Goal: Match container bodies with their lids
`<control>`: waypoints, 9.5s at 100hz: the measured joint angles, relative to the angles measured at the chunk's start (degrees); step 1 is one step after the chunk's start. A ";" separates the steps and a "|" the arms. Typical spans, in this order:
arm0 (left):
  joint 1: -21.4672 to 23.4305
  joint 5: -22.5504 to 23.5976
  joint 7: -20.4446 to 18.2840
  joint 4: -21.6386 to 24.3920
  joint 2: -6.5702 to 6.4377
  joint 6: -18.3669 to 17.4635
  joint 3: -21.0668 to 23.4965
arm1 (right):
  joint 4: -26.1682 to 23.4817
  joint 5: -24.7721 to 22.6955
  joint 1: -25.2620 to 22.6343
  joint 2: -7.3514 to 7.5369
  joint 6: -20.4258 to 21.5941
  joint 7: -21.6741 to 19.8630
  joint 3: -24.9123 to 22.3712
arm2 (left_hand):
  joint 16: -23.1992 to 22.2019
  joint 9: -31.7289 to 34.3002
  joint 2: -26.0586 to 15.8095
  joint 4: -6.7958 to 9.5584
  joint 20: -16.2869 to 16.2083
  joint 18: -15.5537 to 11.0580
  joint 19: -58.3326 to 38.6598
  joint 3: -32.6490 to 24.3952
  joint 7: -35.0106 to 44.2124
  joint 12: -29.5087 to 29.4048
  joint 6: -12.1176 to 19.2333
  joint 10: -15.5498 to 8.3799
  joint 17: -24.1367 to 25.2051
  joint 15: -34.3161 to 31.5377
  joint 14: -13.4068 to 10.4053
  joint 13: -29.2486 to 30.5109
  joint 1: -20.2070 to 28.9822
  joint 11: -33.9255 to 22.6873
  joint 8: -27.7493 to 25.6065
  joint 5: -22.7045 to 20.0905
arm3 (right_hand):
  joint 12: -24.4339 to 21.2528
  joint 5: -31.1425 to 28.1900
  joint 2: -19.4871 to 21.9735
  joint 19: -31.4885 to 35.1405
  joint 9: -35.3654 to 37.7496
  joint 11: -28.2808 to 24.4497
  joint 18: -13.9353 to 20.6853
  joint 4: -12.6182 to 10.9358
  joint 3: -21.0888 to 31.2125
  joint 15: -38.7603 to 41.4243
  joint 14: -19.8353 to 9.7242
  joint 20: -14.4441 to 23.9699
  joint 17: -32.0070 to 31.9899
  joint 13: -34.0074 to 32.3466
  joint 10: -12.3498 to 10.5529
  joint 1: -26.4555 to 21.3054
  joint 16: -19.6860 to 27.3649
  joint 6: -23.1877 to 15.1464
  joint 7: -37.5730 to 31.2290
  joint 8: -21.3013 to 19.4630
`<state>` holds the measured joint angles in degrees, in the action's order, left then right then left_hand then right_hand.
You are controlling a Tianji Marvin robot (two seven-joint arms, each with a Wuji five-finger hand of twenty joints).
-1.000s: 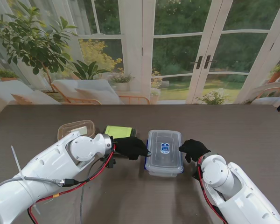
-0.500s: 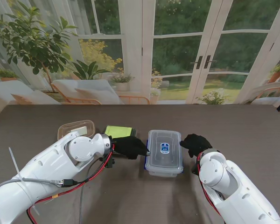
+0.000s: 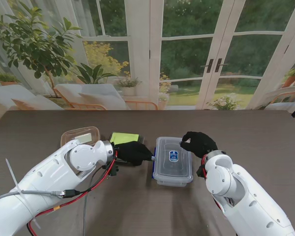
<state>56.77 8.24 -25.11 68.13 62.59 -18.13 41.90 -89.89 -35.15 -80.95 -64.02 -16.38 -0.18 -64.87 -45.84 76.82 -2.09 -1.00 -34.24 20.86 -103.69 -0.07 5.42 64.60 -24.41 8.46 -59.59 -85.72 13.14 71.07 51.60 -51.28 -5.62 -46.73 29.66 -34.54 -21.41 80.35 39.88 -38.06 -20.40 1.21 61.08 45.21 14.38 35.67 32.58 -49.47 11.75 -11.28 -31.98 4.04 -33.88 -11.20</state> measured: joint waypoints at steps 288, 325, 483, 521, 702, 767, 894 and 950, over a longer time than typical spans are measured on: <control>-16.15 -1.42 7.51 -21.64 11.25 10.72 -14.66 | 7.31 -13.86 4.78 3.13 13.74 -3.64 7.17 | 2.07 -1.27 0.02 -0.30 -6.04 -11.83 0.21 -0.62 -0.42 -4.27 2.26 -10.82 -0.68 -7.41 -10.75 -1.29 -2.66 -22.05 0.02 0.87 | -3.40 16.75 -17.08 -31.88 -22.10 3.51 8.87 3.48 -6.37 -26.53 -8.29 -5.19 -0.07 28.26 -4.30 -2.38 11.93 -2.26 1.40 -5.91; -17.73 -2.70 5.26 -24.91 12.40 11.44 -15.69 | 7.03 -14.98 4.57 3.23 13.78 -4.41 7.19 | 2.85 -1.25 0.02 -0.30 -5.17 -11.83 0.16 -0.02 -1.53 -5.20 1.73 -10.82 -0.70 -7.41 -10.79 -0.23 -1.75 -19.00 0.40 3.99 | -3.39 18.05 -17.84 -31.91 -23.47 3.58 9.04 4.05 -5.32 -27.84 -8.24 -5.19 -0.07 29.86 -4.38 -2.39 12.10 -2.30 2.57 -5.92; 4.70 -1.01 5.76 7.30 2.85 25.66 5.26 | 6.31 -14.07 4.05 3.43 13.82 -5.74 6.68 | 7.18 0.25 -0.59 -0.30 -2.92 -8.43 0.04 -0.02 0.43 -16.65 0.43 -3.81 -1.28 3.37 -5.12 -0.13 -1.93 5.48 0.01 -1.40 | -3.37 17.99 -17.73 -31.91 -23.47 3.58 9.59 4.06 -5.02 -30.25 -8.24 -5.19 -0.08 30.99 -4.39 -2.39 13.15 -2.30 2.56 -6.24; 10.34 -9.64 0.61 11.60 1.39 35.17 8.68 | 6.21 -14.07 4.10 3.44 13.70 -5.97 6.74 | 5.75 0.25 -0.57 -0.30 -2.97 -8.41 -0.07 -0.02 -0.32 -12.21 -1.81 -4.21 -1.26 -0.96 -5.27 -0.08 -1.76 -3.76 0.17 -0.56 | -3.38 17.99 -17.65 -31.91 -23.47 3.58 9.59 4.06 -5.30 -30.25 -8.24 -5.19 -0.08 31.00 -4.39 -2.39 13.16 -2.30 2.56 -6.25; 8.50 -24.35 -3.90 -0.57 4.46 34.96 5.72 | 5.96 -13.78 4.03 3.55 14.15 -6.79 6.64 | 5.05 0.25 -0.57 -0.30 -2.60 -4.68 -0.10 -0.02 -1.39 -9.15 -0.14 -2.24 -0.89 -0.33 -2.68 -0.08 -1.65 -0.55 0.38 7.46 | -3.37 17.99 -16.87 -31.91 -24.01 3.60 9.60 4.06 -5.36 -31.19 -8.24 -5.19 -0.08 31.01 -4.39 -2.39 13.31 -2.30 2.56 -6.26; 13.87 -20.98 -0.96 5.95 3.27 36.06 9.58 | 5.83 -13.77 4.00 3.61 14.28 -7.16 6.61 | 3.67 0.21 -2.79 -0.30 -0.13 -0.23 -0.10 -0.03 -3.92 -6.21 -0.41 0.52 0.98 4.13 1.03 -0.10 -1.55 5.85 1.62 11.74 | -3.38 17.98 -16.86 -31.91 -24.39 3.60 9.61 4.06 -5.36 -31.60 -8.24 -5.19 -0.08 31.03 -4.39 -2.39 13.72 -2.30 2.56 -6.26; 16.35 -24.15 0.53 6.05 3.85 35.60 11.08 | 5.65 -13.56 3.87 3.80 14.37 -7.54 6.40 | 0.63 -1.29 -2.79 -0.28 -2.25 -0.71 -0.10 -0.03 -4.49 -2.28 10.84 2.18 5.00 9.15 2.39 -0.30 -0.75 10.19 2.50 14.09 | -3.37 18.08 -16.14 -31.91 -24.51 3.85 10.19 4.06 -5.38 -31.73 -8.35 -5.19 -0.08 31.04 -4.46 -2.39 13.76 -2.31 2.74 -6.28; 19.93 -22.65 5.84 10.21 3.77 35.69 13.72 | 5.60 -13.52 4.13 4.00 14.52 -7.79 7.05 | -3.78 -8.03 -2.75 -0.28 -15.50 6.52 7.96 -0.03 -4.43 -8.31 6.63 10.46 16.53 23.57 11.35 -8.73 -0.20 21.79 1.63 14.57 | -3.40 18.82 -16.14 -31.91 -25.23 4.46 10.22 4.06 -5.39 -32.15 -7.62 -5.19 -0.08 31.62 -4.47 -2.39 13.87 -2.28 2.91 -6.28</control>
<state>76.70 -14.40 -19.27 78.34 66.36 17.57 55.62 -84.29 -48.67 -76.82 -60.02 -1.86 -7.97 -57.83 -49.62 68.79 -4.84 -1.28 -49.74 27.38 -95.72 -0.11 0.99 56.29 -17.78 18.93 -43.07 -62.16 24.49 62.34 51.40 -29.50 -3.99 -32.17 26.27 -15.72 -37.55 48.44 14.65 -33.60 -10.18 5.26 55.70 13.06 6.76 30.48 32.50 -17.85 7.28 -13.67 -18.11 1.76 -30.97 -17.48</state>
